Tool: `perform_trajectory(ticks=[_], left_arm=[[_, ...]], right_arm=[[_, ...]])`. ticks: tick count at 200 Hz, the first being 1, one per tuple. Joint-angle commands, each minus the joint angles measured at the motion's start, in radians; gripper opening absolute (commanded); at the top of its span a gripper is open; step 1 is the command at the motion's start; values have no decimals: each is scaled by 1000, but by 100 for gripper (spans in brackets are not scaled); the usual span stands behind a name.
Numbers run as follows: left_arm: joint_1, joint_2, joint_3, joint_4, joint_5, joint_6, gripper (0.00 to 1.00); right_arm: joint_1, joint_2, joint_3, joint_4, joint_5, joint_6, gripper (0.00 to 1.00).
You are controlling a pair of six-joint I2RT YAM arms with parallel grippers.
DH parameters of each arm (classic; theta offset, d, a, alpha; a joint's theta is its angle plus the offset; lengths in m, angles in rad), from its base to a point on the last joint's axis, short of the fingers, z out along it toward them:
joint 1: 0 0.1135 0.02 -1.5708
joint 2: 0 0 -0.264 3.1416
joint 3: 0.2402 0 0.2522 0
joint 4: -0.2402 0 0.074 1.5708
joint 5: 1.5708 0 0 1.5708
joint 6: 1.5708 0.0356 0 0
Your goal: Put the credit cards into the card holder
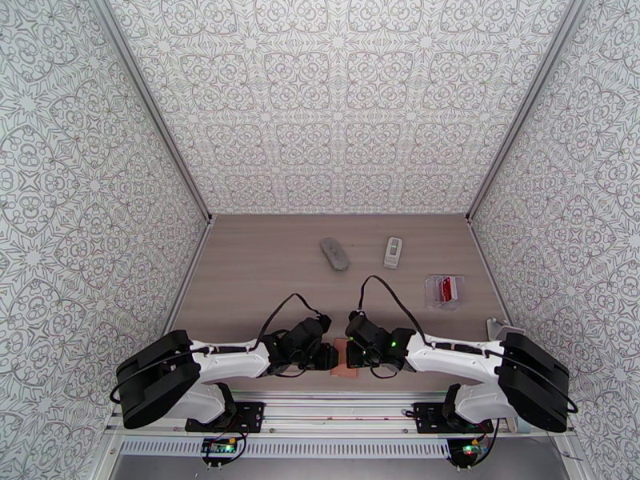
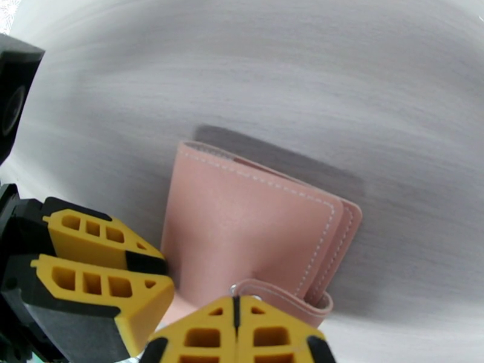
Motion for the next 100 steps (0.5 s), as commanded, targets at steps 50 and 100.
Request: perform_trajectory(ticks=[50,100], left_arm=[[-10,24,9,-18,-36,14,24],[-12,24,10,-15,-37,14,24]], right_arm=[[-7,36,31,16,-29,-1,0],[-8,59,31,20,-25,-3,0]])
